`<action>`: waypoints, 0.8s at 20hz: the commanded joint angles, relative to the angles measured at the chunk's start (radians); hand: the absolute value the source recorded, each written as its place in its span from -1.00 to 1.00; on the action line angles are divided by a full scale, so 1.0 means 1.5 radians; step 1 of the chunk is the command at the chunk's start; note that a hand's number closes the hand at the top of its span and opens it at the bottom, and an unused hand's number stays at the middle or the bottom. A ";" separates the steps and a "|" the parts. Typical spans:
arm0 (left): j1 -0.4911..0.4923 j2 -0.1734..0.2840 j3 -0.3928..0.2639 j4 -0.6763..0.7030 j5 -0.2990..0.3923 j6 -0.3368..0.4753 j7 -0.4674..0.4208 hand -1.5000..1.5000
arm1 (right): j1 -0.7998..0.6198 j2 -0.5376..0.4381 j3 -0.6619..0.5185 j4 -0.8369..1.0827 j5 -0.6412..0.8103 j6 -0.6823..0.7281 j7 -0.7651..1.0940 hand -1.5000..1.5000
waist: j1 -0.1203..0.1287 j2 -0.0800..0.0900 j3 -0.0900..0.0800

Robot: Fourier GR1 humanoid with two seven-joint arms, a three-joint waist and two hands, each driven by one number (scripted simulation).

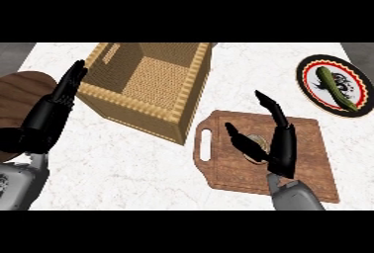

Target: Pick the cupcake from the cutting board and place it in the basket

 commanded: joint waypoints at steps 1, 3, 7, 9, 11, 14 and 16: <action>0.031 -0.026 -0.034 0.003 0.007 -0.013 0.017 0.00 | -0.007 0.033 0.033 0.086 0.158 -0.104 0.121 -1.00 | -0.006 0.000 -0.007; 0.035 -0.013 -0.024 0.009 -0.001 -0.012 0.013 0.00 | -0.027 -0.016 -0.002 0.085 0.211 -0.082 0.207 -1.00 | -0.022 -0.005 -0.011; 0.038 -0.007 -0.012 0.002 -0.002 -0.006 0.020 0.00 | -0.046 -0.067 -0.030 0.098 0.320 -0.024 0.331 -1.00 | -0.039 -0.011 -0.013; 0.046 -0.013 -0.012 0.006 0.002 -0.006 0.021 0.00 | -0.051 -0.095 -0.028 0.104 0.347 0.050 0.391 -1.00 | -0.046 -0.012 -0.015; 0.050 -0.006 -0.007 0.009 0.002 -0.013 0.014 0.00 | -0.051 -0.111 -0.005 0.103 0.361 0.138 0.448 -1.00 | -0.047 -0.011 -0.017; 0.050 -0.010 -0.009 0.003 -0.001 -0.007 0.023 0.00 | -0.067 -0.101 0.023 0.062 0.342 0.270 0.551 -1.00 | -0.048 -0.014 -0.013; 0.049 -0.005 -0.002 0.003 0.007 -0.021 0.015 0.00 | -0.105 -0.082 0.037 0.018 0.331 0.349 0.627 -1.00 | -0.042 -0.014 -0.012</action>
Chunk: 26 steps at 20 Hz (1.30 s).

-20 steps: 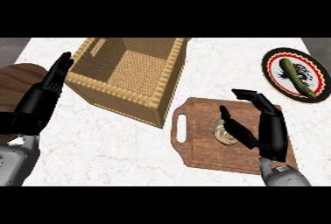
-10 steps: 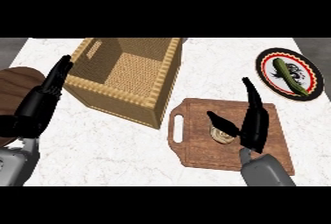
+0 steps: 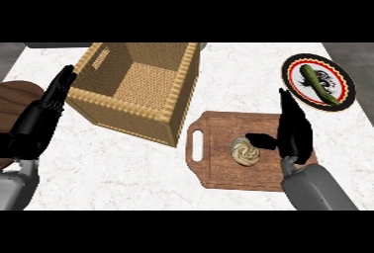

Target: Pick the cupcake from the cutting board and place it in the basket

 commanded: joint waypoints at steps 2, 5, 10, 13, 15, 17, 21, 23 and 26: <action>0.023 -0.016 -0.025 0.014 0.010 -0.025 0.004 0.00 | -0.057 0.016 0.040 -0.086 -0.018 0.215 0.185 -1.00 | -0.001 0.002 -0.003; 0.014 -0.026 -0.020 0.016 0.012 -0.013 0.020 0.00 | -0.085 0.021 0.042 -0.184 -0.047 0.313 0.289 -1.00 | -0.013 0.000 0.000; 0.028 -0.038 -0.032 0.010 -0.003 -0.008 0.015 0.00 | -0.101 0.010 0.010 -0.329 -0.071 0.413 0.422 -1.00 | -0.014 0.004 0.003; 0.022 -0.032 -0.033 -0.003 -0.007 -0.014 0.028 0.00 | -0.077 0.011 0.027 -0.383 -0.058 0.441 0.465 -1.00 | -0.007 0.007 0.004; 0.018 -0.031 -0.015 0.000 0.009 -0.019 0.030 0.00 | -0.046 0.001 0.031 -0.420 -0.049 0.453 0.468 -1.00 | -0.005 0.010 0.004; 0.025 -0.035 -0.031 -0.003 -0.006 -0.028 0.010 0.00 | -0.071 0.020 -0.002 -0.421 -0.043 0.462 0.468 -1.00 | 0.005 0.013 0.004; 0.027 -0.046 -0.031 0.016 -0.012 -0.031 -0.002 0.00 | -0.012 0.039 0.018 -0.456 0.014 0.431 0.462 -1.00 | 0.007 0.016 0.005; 0.043 -0.046 -0.024 0.003 -0.011 -0.033 -0.006 0.00 | 0.041 0.042 0.000 -0.465 0.019 0.406 0.422 -1.00 | 0.014 0.017 0.006; 0.056 -0.071 -0.046 -0.020 -0.024 -0.023 -0.005 0.00 | 0.060 0.064 0.013 -0.439 0.075 0.383 0.391 -1.00 | 0.020 0.017 0.006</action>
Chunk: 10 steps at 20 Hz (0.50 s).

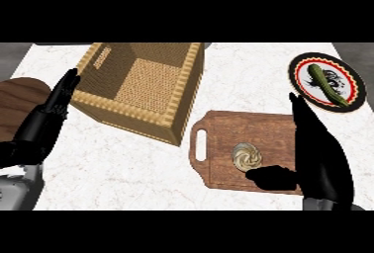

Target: Pick the cupcake from the cutting board and place it in the basket

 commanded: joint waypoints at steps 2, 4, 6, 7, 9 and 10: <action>-0.004 -0.017 -0.007 0.049 0.018 -0.036 0.004 0.00 | 0.075 0.045 0.035 -0.017 0.086 -0.028 0.078 -1.00 | -0.002 0.009 -0.005; -0.003 -0.034 -0.037 0.023 -0.003 -0.025 0.032 0.00 | 0.066 0.060 0.012 0.045 0.097 -0.047 0.032 -1.00 | 0.006 0.009 -0.005; 0.024 -0.027 -0.030 0.002 -0.001 -0.031 0.037 0.00 | 0.117 0.040 -0.001 0.018 0.104 -0.042 -0.003 -1.00 | 0.006 0.008 -0.005; 0.010 -0.039 -0.032 0.008 -0.005 -0.025 0.037 0.00 | 0.081 0.065 -0.005 0.047 0.115 -0.032 0.010 -1.00 | 0.009 0.009 -0.005; 0.037 -0.039 -0.029 -0.006 -0.008 -0.026 0.027 0.00 | 0.104 0.090 0.020 0.077 0.163 -0.056 0.008 -1.00 | 0.013 0.009 -0.005; -0.005 -0.045 -0.031 0.011 -0.012 -0.024 0.055 0.00 | 0.117 0.061 -0.030 0.059 0.123 -0.050 -0.042 -1.00 | 0.006 0.010 -0.005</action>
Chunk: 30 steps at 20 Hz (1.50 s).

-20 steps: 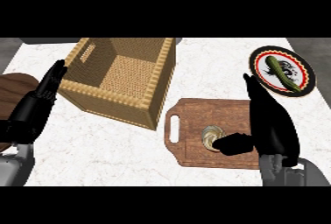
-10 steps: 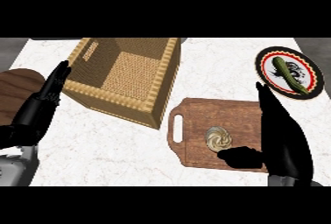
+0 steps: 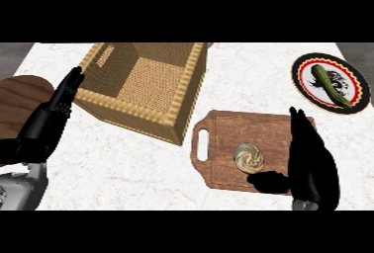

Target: Pick the cupcake from the cutting board and place it in the basket

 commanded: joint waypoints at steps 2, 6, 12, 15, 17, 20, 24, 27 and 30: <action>0.001 -0.027 -0.025 0.063 0.000 -0.038 -0.008 0.00 | 0.032 0.036 0.014 0.051 0.058 -0.049 0.015 -1.00 | -0.003 0.007 -0.005; 0.000 -0.042 -0.026 0.043 -0.011 -0.037 0.010 0.00 | 0.014 0.068 0.018 0.029 0.070 -0.016 0.017 -1.00 | -0.001 0.006 -0.005; 0.009 -0.044 -0.012 0.017 -0.018 -0.049 0.022 0.00 | 0.026 0.094 0.013 0.040 0.093 -0.049 -0.022 -1.00 | 0.001 0.005 -0.005; 0.006 -0.034 0.016 0.012 0.013 -0.077 0.037 0.00 | 0.024 0.088 -0.015 0.071 0.067 -0.029 -0.049 -1.00 | 0.002 0.006 -0.005; 0.050 -0.043 0.001 -0.003 -0.010 -0.074 0.000 0.00 | 0.025 0.104 -0.006 0.097 0.101 -0.048 -0.037 -1.00 | 0.005 0.006 -0.005; 0.023 -0.055 -0.006 -0.010 -0.021 -0.061 0.050 0.00 | 0.018 0.105 0.027 0.075 0.102 -0.027 0.023 -1.00 | 0.003 0.005 -0.005; -0.002 -0.063 0.014 0.062 -0.019 -0.078 0.008 0.00 | 0.035 0.105 0.020 0.107 0.106 -0.044 -0.012 -1.00 | -0.003 0.007 -0.005; 0.009 -0.080 -0.007 0.008 -0.049 -0.058 0.035 0.00 | -0.009 0.105 0.009 0.136 0.090 -0.034 0.011 -1.00 | 0.003 0.006 -0.005; 0.011 -0.081 0.014 0.045 -0.044 -0.067 0.005 0.00 | 0.004 0.091 -0.056 0.178 0.070 -0.047 -0.069 -1.00 | 0.002 0.007 -0.005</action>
